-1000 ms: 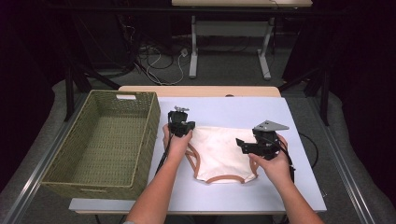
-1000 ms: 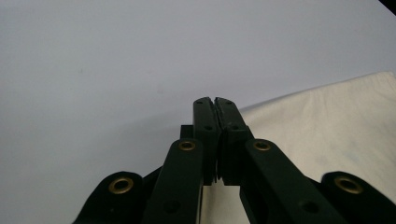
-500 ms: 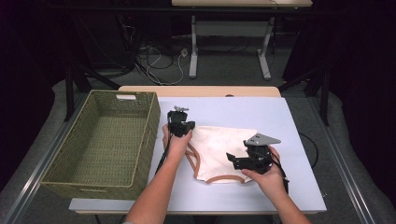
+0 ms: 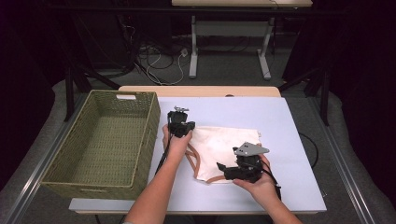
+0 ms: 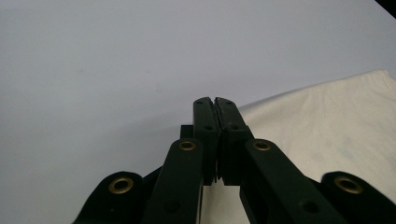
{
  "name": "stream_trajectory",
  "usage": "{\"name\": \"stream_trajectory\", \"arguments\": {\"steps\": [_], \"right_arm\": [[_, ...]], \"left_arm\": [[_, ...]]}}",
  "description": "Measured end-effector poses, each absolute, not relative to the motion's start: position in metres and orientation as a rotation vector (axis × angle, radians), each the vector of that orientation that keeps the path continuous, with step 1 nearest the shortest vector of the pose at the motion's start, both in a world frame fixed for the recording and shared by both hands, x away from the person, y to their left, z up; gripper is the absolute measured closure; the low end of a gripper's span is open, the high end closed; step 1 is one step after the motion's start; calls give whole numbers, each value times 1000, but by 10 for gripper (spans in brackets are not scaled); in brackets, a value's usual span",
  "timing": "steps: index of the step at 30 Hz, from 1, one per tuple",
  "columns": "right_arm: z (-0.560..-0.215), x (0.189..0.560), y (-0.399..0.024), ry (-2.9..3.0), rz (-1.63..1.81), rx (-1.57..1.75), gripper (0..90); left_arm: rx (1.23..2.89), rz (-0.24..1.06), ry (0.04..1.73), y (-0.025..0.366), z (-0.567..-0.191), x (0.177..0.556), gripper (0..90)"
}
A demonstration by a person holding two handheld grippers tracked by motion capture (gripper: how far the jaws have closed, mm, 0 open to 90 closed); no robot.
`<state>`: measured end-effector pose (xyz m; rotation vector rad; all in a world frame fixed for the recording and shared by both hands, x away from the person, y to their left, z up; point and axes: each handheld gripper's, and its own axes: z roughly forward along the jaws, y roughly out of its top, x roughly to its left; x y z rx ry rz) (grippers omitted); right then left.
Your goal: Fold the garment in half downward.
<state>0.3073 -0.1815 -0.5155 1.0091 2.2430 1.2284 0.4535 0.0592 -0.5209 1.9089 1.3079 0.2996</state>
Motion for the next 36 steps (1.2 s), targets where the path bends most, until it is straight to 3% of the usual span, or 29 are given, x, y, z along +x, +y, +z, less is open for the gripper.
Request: {"name": "stream_trajectory", "arguments": {"steps": [5,12,18,23,36], "right_arm": [[-519,305,-172,2305,1247,979,197],[-528,302,-157,2409,1245,920,364],[-535,300,-144,2479,1234,906,412],[-540,298,-138,2492,1255,874,510],[-549,292,-120,2472,1193,908,622]], "left_arm": [[1906,298,1310,59,-520,453,885],[1905,304,1308,58,-521,453,885],[1912,305,1311,58,-521,453,885],[1914,305,1311,59,-521,453,885],[1913,302,1315,60,-521,454,885]]}}
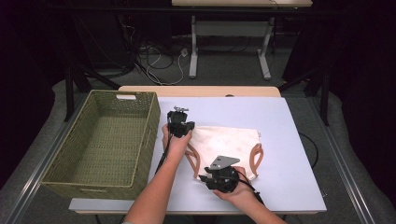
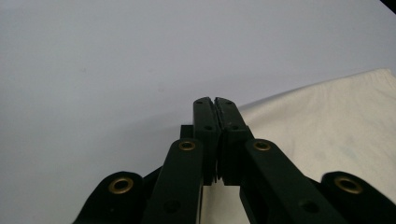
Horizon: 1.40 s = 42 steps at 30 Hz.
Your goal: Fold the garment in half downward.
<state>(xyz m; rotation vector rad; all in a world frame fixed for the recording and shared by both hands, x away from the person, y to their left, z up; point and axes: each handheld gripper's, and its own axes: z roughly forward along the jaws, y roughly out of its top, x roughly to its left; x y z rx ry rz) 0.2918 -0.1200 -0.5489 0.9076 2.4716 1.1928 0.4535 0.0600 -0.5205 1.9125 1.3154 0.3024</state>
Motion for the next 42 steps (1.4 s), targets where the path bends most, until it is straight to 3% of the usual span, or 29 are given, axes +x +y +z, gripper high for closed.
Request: {"name": "stream_trajectory", "arguments": {"steps": [14,28,42], "right_arm": [[-562,292,-109,2530,1103,841,671],[-562,291,-108,2505,1068,808,864],[-549,286,-110,2473,1135,843,885]], "left_arm": [[1909,303,1317,60,-522,453,884],[1921,318,1308,60,-521,453,885],[1903,346,1295,61,-507,454,885]]}}
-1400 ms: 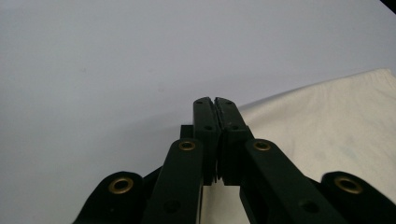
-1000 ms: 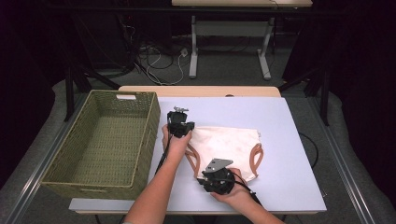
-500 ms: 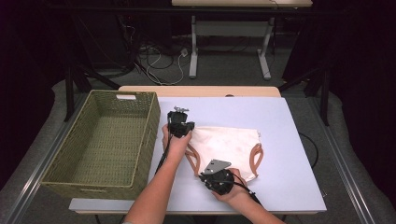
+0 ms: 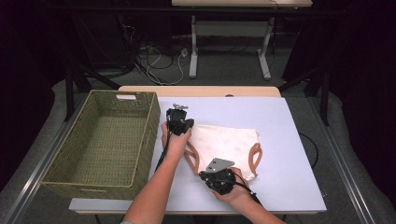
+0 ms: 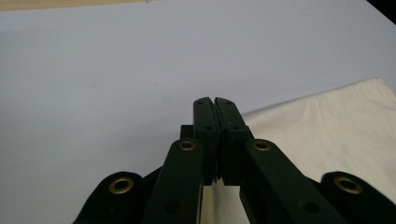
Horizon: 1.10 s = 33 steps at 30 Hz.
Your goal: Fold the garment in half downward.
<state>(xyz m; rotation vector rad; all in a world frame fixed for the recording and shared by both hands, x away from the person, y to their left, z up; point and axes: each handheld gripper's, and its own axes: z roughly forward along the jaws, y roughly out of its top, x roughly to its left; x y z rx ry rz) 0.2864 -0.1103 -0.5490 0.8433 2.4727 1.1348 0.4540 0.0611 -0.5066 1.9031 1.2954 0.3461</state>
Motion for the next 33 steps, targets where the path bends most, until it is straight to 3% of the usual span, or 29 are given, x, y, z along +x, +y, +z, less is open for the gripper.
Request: {"name": "stream_trajectory", "arguments": {"steps": [33], "right_arm": [[-495,292,-84,2421,1415,814,887]], "left_arm": [[1803,516,1291,84,-430,447,886]]}}
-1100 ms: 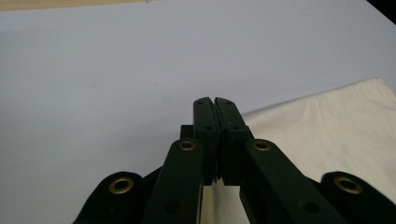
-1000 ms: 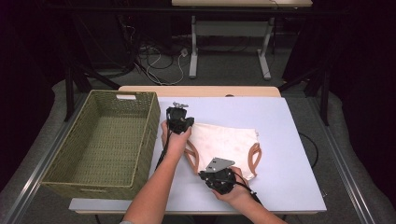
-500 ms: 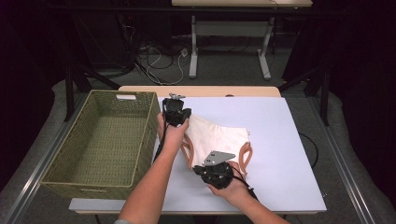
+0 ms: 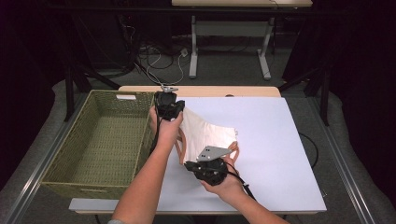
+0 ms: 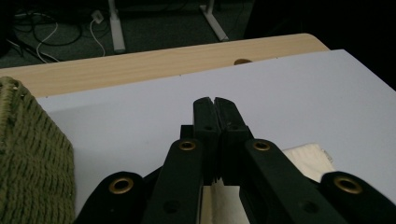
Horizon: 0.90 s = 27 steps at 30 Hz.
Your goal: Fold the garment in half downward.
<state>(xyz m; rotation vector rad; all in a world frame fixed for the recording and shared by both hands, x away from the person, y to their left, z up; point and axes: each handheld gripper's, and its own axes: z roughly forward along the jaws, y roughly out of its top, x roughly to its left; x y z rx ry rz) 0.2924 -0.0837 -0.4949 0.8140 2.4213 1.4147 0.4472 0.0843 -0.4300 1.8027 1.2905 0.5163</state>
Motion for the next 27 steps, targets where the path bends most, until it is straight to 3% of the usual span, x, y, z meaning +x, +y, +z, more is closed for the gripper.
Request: {"name": "stream_trajectory", "arguments": {"steps": [27], "right_arm": [[-518,296,-80,2452,1430,887,887]], "left_arm": [[1887,500,1324,74,-449,458,886]]}}
